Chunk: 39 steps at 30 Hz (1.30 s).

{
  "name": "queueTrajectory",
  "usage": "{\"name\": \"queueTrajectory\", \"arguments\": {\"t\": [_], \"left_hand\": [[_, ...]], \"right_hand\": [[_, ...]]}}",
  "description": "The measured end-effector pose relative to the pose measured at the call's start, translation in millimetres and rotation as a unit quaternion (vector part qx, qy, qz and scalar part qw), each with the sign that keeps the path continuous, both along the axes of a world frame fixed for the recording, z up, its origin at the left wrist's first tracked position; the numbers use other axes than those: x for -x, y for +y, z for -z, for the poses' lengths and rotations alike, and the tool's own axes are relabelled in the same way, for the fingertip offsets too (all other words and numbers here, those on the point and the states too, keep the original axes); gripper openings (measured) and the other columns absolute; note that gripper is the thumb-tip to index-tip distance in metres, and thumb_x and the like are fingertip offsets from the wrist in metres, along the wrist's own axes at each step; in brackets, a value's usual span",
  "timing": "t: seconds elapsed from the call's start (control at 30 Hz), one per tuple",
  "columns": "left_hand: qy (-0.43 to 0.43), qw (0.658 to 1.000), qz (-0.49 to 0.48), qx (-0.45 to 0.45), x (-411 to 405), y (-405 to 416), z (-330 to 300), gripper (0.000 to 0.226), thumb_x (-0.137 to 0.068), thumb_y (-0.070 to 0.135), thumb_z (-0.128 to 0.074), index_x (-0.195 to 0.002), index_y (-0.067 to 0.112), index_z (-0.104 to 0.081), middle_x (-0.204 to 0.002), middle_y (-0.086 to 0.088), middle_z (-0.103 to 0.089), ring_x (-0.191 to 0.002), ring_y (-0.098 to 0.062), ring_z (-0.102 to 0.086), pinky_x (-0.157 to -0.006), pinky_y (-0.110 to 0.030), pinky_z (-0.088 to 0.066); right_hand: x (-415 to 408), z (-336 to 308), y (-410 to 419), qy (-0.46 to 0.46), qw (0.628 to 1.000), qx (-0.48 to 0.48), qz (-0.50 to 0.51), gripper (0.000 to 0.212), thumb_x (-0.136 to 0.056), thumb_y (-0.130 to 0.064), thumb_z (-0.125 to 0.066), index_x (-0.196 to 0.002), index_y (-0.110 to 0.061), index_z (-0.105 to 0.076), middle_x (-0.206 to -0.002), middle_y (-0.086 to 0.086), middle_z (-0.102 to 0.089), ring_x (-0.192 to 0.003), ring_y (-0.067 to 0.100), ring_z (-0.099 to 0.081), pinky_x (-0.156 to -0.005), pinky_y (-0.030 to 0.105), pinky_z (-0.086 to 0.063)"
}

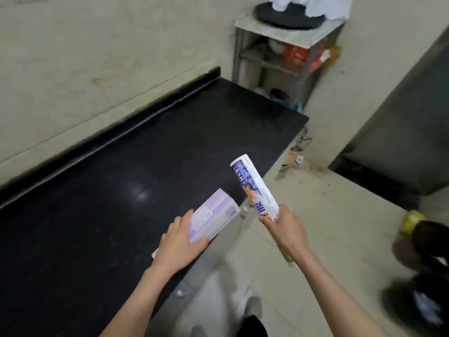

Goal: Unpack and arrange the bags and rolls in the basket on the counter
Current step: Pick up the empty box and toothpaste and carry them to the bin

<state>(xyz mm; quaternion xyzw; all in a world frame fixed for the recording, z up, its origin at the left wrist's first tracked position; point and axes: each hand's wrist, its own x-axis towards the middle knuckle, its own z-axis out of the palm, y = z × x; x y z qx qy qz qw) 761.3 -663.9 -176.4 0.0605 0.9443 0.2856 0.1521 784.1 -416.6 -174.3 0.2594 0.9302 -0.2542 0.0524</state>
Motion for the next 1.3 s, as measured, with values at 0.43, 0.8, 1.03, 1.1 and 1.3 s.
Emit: {"name": "queueTrajectory", "arguments": {"t": [0.43,0.8,1.03,1.1,1.3], "left_hand": [[-0.071,0.940,0.328,-0.060,-50.6,401.2,32.5,0.060,-0.079,0.041,-0.065,-0.126,0.014,-0.041,-0.114,-0.012,-0.053,-0.107,-0.031,-0.051,-0.087,-0.035,-0.044],[-0.255,0.878,0.396,-0.083,-114.6,688.0,58.3,0.072,-0.072,0.027,-0.066,-0.136,0.016,-0.033,-0.121,-0.004,-0.051,-0.102,-0.019,-0.053,-0.077,-0.025,-0.040],[-0.310,0.847,0.432,-0.020,-128.5,868.2,148.7,0.062,-0.084,0.026,-0.066,-0.136,0.015,-0.034,-0.128,-0.009,-0.048,-0.113,-0.024,-0.050,-0.089,-0.026,-0.038],[-0.342,0.834,0.434,0.010,-135.4,907.9,186.8,0.056,-0.084,0.024,-0.065,-0.133,0.018,-0.038,-0.119,-0.008,-0.048,-0.105,-0.021,-0.050,-0.084,-0.024,-0.037],[-0.420,0.810,0.396,0.101,-158.5,989.1,324.0,0.044,-0.085,0.019,-0.057,-0.125,0.022,-0.041,-0.116,-0.010,-0.052,-0.085,-0.017,-0.053,-0.062,-0.025,-0.040]], "right_hand": [[-209.2,24.1,324.1,0.008,0.939,0.079,0.335,0.047,-0.081,-0.048,-0.058,-0.112,-0.013,-0.052,-0.112,0.013,-0.065,-0.102,0.033,-0.059,-0.070,0.034,-0.042],[-328.9,61.2,538.7,-0.021,0.833,0.149,0.533,0.041,-0.083,-0.035,-0.058,-0.112,-0.007,-0.048,-0.113,0.016,-0.061,-0.093,0.031,-0.056,-0.071,0.030,-0.039],[-338.9,162.9,659.1,-0.057,0.735,0.250,0.628,0.044,-0.082,-0.031,-0.062,-0.115,-0.005,-0.050,-0.114,0.014,-0.063,-0.099,0.029,-0.061,-0.079,0.034,-0.049],[-338.6,201.5,685.0,-0.074,0.709,0.274,0.646,0.045,-0.081,-0.030,-0.063,-0.116,-0.004,-0.052,-0.109,0.013,-0.065,-0.095,0.028,-0.062,-0.079,0.035,-0.050],[-339.2,341.9,746.9,-0.111,0.642,0.347,0.675,0.044,-0.082,-0.032,-0.062,-0.114,-0.003,-0.051,-0.101,0.013,-0.061,-0.077,0.023,-0.053,-0.065,0.027,-0.040]]}}
